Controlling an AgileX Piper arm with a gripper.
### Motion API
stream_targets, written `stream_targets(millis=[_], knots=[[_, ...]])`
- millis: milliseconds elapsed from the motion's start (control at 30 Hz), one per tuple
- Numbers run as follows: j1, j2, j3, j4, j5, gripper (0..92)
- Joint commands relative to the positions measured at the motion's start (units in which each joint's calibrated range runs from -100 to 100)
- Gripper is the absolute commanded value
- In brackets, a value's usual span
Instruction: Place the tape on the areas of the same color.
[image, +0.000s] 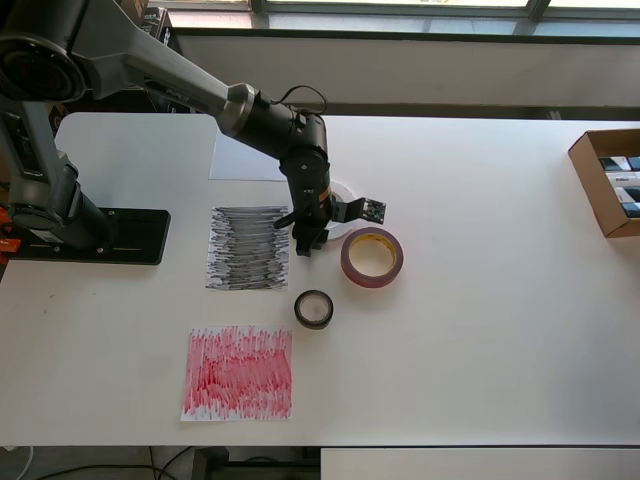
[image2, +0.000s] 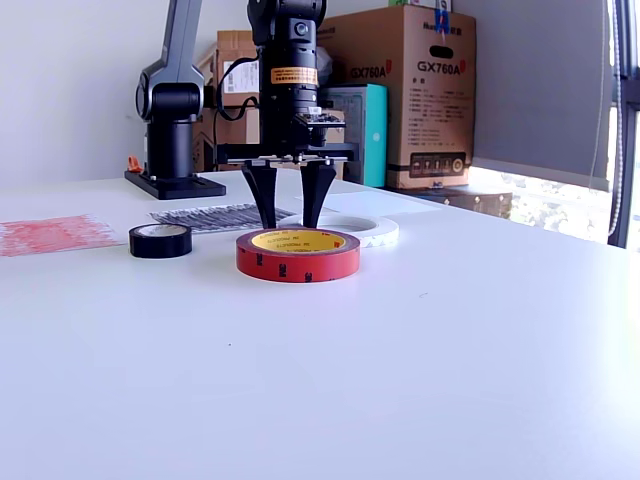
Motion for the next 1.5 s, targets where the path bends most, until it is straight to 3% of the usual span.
stream_targets(millis=[0,100,667,1467], knots=[[-0.12,0.49,0.06,-0.66,-0.42,23.9],[-0.12,0.49,0.06,-0.66,0.07,0.0],[1.85,-6.25,0.43,0.11,-1.40,0.0],[23.64,-14.48,7.33,0.36,-7.38,0.0]])
